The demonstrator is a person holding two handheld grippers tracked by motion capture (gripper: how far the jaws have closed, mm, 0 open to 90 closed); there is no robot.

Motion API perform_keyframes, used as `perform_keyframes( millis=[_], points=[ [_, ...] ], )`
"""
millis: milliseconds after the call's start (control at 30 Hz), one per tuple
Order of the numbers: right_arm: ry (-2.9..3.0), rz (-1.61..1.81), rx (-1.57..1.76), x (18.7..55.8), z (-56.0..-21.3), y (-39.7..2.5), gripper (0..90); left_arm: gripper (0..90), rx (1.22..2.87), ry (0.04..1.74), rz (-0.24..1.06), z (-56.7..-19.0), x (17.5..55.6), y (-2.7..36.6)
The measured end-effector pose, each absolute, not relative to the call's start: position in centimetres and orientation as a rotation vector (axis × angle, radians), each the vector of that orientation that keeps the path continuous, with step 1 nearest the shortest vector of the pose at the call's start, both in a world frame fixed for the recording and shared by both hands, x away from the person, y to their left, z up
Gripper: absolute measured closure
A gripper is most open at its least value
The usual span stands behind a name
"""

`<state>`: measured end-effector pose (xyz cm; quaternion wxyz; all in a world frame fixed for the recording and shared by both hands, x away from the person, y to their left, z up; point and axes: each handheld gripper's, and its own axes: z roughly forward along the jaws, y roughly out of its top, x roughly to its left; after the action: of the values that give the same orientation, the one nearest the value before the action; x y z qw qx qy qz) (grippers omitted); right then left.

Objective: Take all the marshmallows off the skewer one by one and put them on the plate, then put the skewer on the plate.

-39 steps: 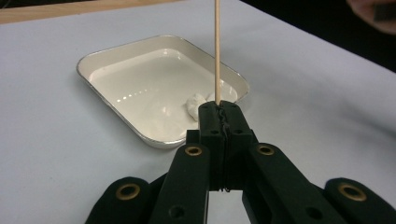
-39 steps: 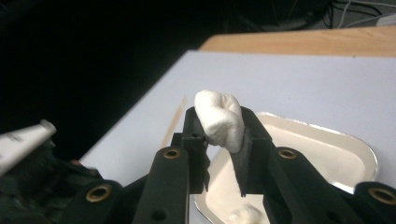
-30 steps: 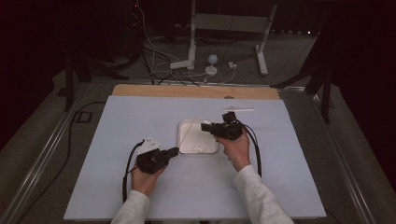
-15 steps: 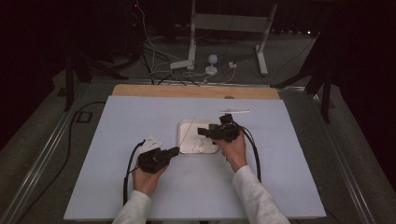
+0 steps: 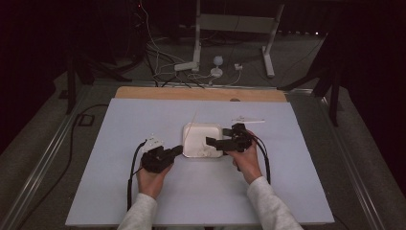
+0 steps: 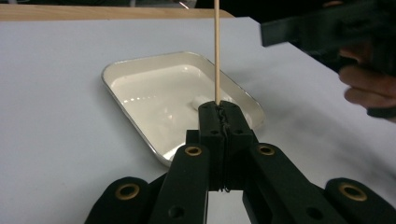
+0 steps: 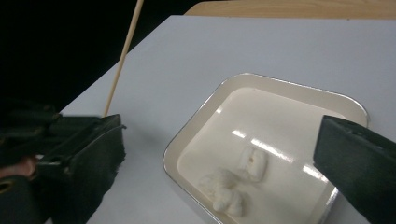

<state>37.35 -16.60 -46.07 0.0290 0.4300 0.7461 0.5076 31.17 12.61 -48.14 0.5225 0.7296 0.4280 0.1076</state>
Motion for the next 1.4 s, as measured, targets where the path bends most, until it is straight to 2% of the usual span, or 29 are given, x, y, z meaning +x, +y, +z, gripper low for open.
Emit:
perform_keyframes(
  millis=[600, 1400],
  points=[
    [2.279, 1.557, 1.228, 34.8, -45.0, -18.7, 0.0, 90.0, 1.718, 1.088, 0.271, -47.6, 33.3, 10.1],
    [2.195, 1.561, 1.218, 31.6, -45.9, -23.5, 0.0, 89.8, 1.741, 1.199, 0.250, -49.7, 34.8, 7.7]
  ],
)
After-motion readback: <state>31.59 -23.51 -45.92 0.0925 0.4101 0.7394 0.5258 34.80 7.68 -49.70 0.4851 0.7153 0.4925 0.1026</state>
